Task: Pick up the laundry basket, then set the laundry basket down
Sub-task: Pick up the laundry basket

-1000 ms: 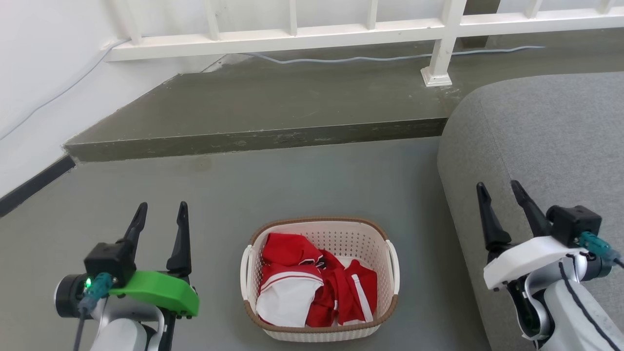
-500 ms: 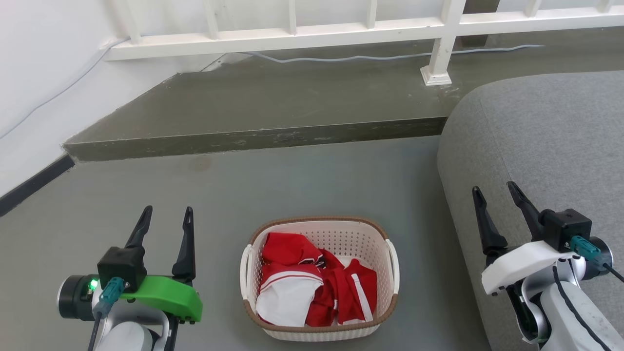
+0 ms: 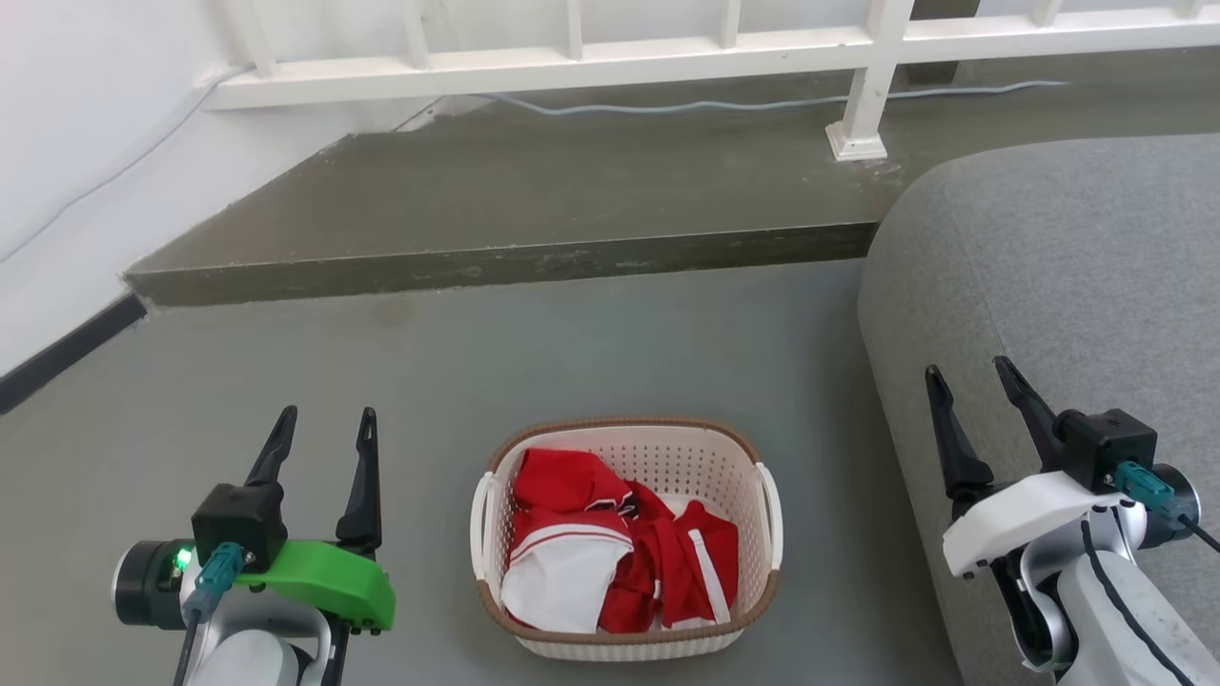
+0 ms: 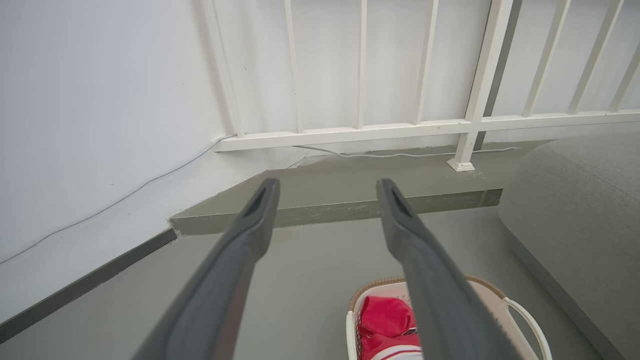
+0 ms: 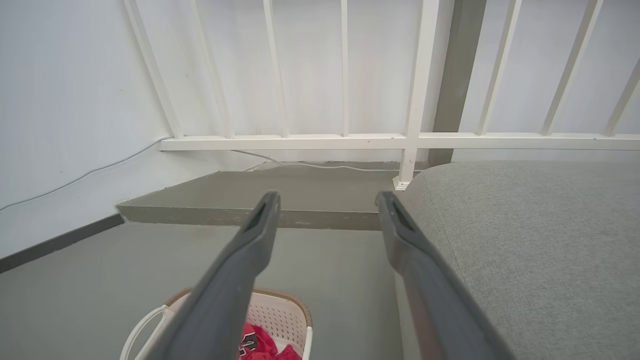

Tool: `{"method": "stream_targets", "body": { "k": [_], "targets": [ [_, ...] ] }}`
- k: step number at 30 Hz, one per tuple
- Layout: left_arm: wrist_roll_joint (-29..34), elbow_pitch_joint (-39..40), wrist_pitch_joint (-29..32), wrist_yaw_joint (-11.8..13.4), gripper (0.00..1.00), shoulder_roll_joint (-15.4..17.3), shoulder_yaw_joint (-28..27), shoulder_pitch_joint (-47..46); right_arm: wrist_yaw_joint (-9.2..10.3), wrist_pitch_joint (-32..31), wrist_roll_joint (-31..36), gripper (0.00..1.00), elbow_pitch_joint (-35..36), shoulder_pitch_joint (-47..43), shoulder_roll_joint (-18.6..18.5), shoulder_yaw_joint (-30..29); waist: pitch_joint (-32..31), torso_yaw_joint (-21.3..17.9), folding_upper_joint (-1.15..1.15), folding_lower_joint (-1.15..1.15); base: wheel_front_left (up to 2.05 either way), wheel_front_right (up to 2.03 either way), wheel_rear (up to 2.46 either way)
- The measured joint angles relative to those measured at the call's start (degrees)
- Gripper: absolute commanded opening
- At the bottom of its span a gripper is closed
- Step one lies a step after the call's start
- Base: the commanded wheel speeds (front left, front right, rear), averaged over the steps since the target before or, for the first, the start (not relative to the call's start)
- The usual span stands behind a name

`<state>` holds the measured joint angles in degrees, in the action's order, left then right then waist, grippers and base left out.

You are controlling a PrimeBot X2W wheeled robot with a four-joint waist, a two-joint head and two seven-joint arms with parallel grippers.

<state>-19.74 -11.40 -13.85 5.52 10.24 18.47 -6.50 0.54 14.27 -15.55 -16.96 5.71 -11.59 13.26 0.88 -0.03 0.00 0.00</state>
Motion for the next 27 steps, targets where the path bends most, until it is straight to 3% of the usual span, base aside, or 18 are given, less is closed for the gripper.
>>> {"method": "stream_targets", "body": {
  "k": [13, 27],
  "targets": [
    [0.00, 0.52, 0.13, 0.00, 1.00, -0.19, 0.13, -1.74, -0.53, 0.01, -0.01, 1.00, -0.35, 1.36, 0.98, -0.27, 4.34, 0.20, 0.00, 0.00, 0.00, 0.00, 0.00],
    [-0.16, 0.69, 0.27, -0.02, 1.00, -1.03, 0.36, -6.18, -1.02, 0.01, 0.48, 1.00, -0.89, 5.77, 1.29, -0.30, 13.22, 0.32, 0.00, 0.00, 0.00, 0.00, 0.00]
  ]
}}
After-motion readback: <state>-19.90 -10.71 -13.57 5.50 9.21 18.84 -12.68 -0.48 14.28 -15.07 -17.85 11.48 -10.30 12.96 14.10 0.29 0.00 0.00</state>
